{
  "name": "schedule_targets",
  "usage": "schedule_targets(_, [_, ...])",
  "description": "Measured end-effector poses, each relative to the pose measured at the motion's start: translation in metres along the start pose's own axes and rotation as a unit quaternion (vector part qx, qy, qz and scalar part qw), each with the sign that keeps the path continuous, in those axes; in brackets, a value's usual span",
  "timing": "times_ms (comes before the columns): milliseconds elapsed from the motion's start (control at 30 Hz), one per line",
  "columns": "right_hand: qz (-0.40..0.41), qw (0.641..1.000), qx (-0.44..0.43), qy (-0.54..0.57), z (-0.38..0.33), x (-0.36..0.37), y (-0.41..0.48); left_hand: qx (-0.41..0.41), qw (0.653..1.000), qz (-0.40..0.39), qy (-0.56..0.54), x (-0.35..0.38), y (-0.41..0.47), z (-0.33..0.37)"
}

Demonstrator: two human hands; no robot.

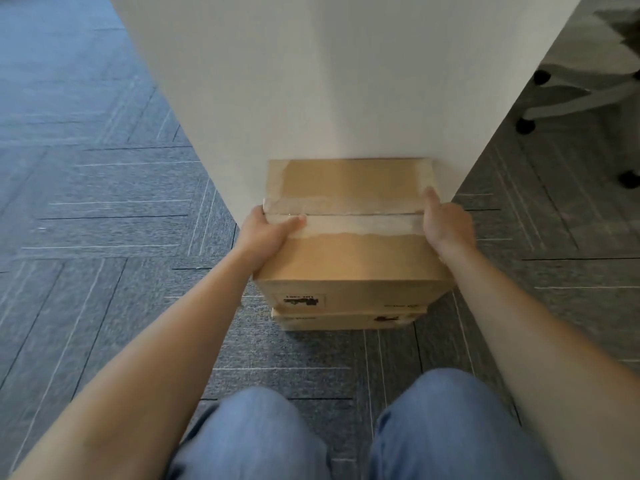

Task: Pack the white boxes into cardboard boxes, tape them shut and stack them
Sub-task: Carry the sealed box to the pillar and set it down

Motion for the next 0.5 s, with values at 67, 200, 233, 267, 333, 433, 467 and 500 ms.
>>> schedule_targets(67, [-0.035, 0.991, 0.022, 0.126, 0.019, -0.008, 0.000, -0.017, 0.999, -0.012, -0.050, -0.007, -0.005, -0.005])
schedule_targets(200, [-0.026, 0.995, 0.017, 0.092, 0.083, -0.022, -0.007, -0.011, 0.999, 0.040, 0.023, -0.027, -0.026, -0.051])
schedule_targets(233, [-0.037, 0.998, -0.009, 0.043, 0.098, -0.019, -0.007, 0.009, 0.992, 0.046, 0.120, -0.032, -0.029, -0.067])
schedule_targets(267, [-0.061, 0.997, -0.033, -0.021, 0.112, -0.012, -0.006, 0.010, 0.978, 0.041, 0.204, -0.033, -0.036, -0.080])
schedule_targets(333, [-0.147, 0.976, -0.053, -0.152, 0.134, 0.010, -0.009, -0.012, 0.954, -0.032, 0.297, -0.021, -0.041, -0.113])
schedule_targets(433, [-0.256, 0.935, -0.075, -0.234, 0.149, 0.042, -0.019, -0.008, 0.936, -0.183, 0.300, 0.013, -0.054, -0.135])
schedule_targets(467, [-0.272, 0.936, -0.066, -0.212, 0.151, 0.048, -0.022, 0.003, 0.936, -0.202, 0.289, 0.023, -0.059, -0.136])
schedule_targets(500, [-0.273, 0.942, -0.059, -0.185, 0.154, 0.052, -0.022, 0.025, 0.941, -0.193, 0.277, 0.029, -0.061, -0.136])
Point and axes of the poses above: each hand's wrist, its own y-axis towards the middle knuckle, its own x-axis out of the palm, z = x × y, the point moved 6 cm from there along y, towards the middle knuckle, and after that the axes turned 8 degrees about x, right-handed, at the moved point
